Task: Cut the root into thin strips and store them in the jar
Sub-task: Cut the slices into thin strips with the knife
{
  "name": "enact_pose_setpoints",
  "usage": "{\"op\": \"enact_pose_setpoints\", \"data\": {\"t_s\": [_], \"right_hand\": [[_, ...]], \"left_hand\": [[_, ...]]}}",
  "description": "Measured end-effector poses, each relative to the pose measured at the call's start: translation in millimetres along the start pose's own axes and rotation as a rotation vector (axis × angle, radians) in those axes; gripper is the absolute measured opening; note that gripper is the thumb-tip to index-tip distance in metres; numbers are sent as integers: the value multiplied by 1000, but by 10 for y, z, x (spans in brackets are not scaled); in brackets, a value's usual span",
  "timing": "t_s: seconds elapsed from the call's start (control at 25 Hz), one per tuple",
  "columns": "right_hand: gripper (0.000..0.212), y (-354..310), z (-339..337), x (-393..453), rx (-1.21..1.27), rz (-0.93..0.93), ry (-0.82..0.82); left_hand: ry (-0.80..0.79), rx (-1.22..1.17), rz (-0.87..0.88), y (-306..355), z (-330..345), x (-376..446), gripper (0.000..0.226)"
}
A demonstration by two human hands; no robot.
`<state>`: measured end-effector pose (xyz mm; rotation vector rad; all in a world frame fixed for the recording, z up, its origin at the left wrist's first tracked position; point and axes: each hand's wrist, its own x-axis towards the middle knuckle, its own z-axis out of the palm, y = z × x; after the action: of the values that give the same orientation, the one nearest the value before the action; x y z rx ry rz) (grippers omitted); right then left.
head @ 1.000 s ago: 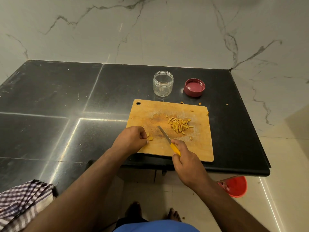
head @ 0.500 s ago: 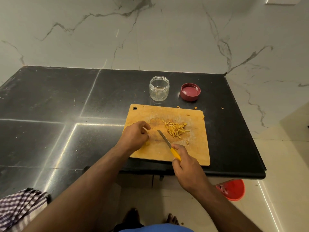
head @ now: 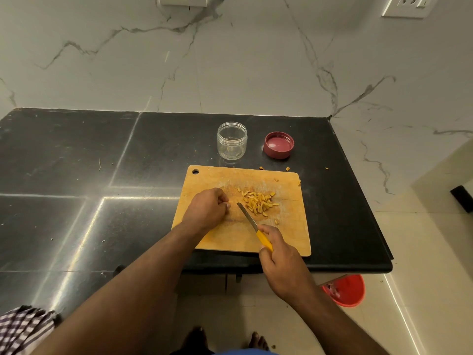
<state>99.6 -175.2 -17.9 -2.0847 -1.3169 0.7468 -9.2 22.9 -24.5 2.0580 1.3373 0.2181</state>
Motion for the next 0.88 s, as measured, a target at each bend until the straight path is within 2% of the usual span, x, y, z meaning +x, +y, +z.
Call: {"op": "enact_pose_setpoints", "data": {"t_s": [0.32,0.88], "right_hand": [[42,-44,0,6,8,3,35],[43,-187,56,64,-70,6,8]], "left_hand": [[13,-4,4,-102,-34,-48,26],[81,-6,0,-71,77,-19,17]]}}
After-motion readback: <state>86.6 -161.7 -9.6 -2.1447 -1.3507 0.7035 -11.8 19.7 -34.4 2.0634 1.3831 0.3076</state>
